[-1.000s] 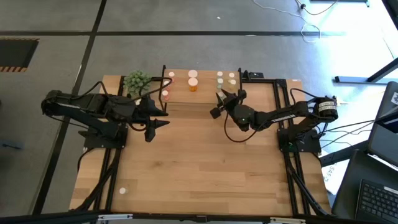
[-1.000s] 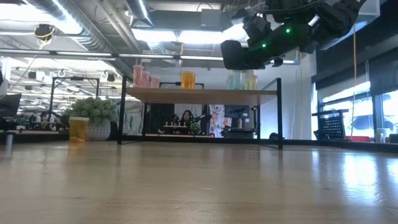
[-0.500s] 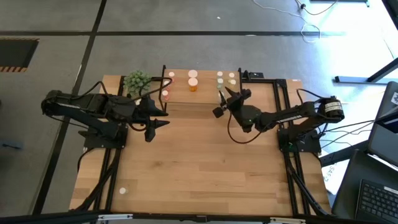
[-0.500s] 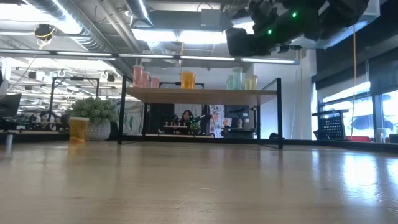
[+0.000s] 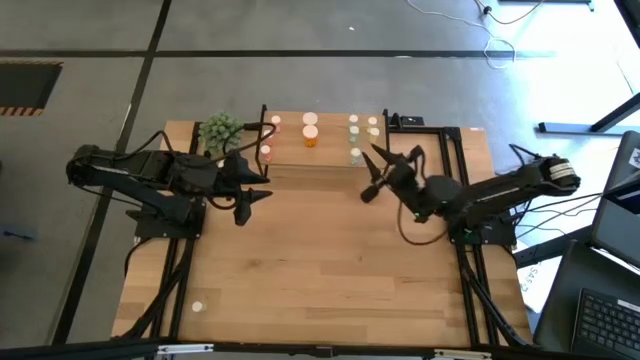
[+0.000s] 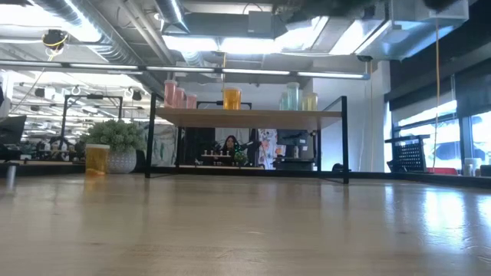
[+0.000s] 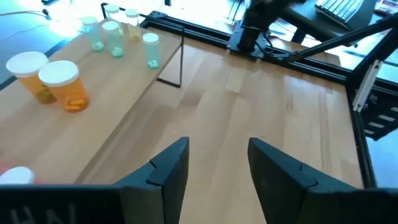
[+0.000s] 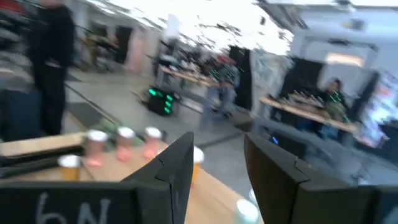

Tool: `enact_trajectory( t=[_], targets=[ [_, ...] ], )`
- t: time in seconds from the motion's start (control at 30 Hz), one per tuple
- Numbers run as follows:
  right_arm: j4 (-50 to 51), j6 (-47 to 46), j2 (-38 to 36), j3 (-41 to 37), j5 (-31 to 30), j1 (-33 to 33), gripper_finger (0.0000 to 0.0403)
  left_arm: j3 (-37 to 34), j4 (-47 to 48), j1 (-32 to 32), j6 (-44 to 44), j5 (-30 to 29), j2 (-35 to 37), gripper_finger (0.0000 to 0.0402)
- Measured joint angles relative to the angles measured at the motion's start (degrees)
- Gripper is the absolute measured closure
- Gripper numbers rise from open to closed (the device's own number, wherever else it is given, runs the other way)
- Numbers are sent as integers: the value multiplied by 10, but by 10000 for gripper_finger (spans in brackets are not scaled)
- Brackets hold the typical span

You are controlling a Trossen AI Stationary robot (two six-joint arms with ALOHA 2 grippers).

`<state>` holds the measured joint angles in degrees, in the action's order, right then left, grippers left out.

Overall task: Pick and place medicine bottles onto shelf by color
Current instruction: Put the yellow medicine bottle on the shelf, aligned with the other yellow medicine bottle

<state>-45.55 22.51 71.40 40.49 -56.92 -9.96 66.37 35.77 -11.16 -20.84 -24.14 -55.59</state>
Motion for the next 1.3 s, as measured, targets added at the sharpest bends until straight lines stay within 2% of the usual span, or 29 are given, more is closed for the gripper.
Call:
enact_trajectory(
  t=[0.1, 0.23, 0.37, 0.53, 0.73, 0.8, 0.87, 1.03, 1.3],
  targets=[
    [3, 31, -33, 0, 29, -32, 259, 0, 27, 0, -13, -12, 0, 242],
    [18, 35, -74, 0, 31, -74, 259, 0, 61, 0, -61, -27, 0, 245],
    [56, 35, -106, 0, 30, -117, 259, 0, 91, 0, -89, -15, 0, 246],
    [102, 33, -140, 0, 31, -171, 259, 0, 152, 0, -138, 70, 0, 246],
    [189, 18, -165, 0, 31, -224, 259, 0, 253, -19, -253, 222, 0, 246],
    [227, -10, -171, 0, 35, -236, 259, 0, 279, -30, -307, 259, 0, 246],
    [265, -62, -178, 0, 64, -243, 259, 0, 301, -45, -359, 279, 0, 246],
    [375, -241, -194, 0, 167, -242, 259, 0, 343, -105, -469, 283, 0, 246],
    [527, -412, -195, 18, 248, -230, 259, -23, 356, -230, -638, 284, 0, 246]
  ],
)
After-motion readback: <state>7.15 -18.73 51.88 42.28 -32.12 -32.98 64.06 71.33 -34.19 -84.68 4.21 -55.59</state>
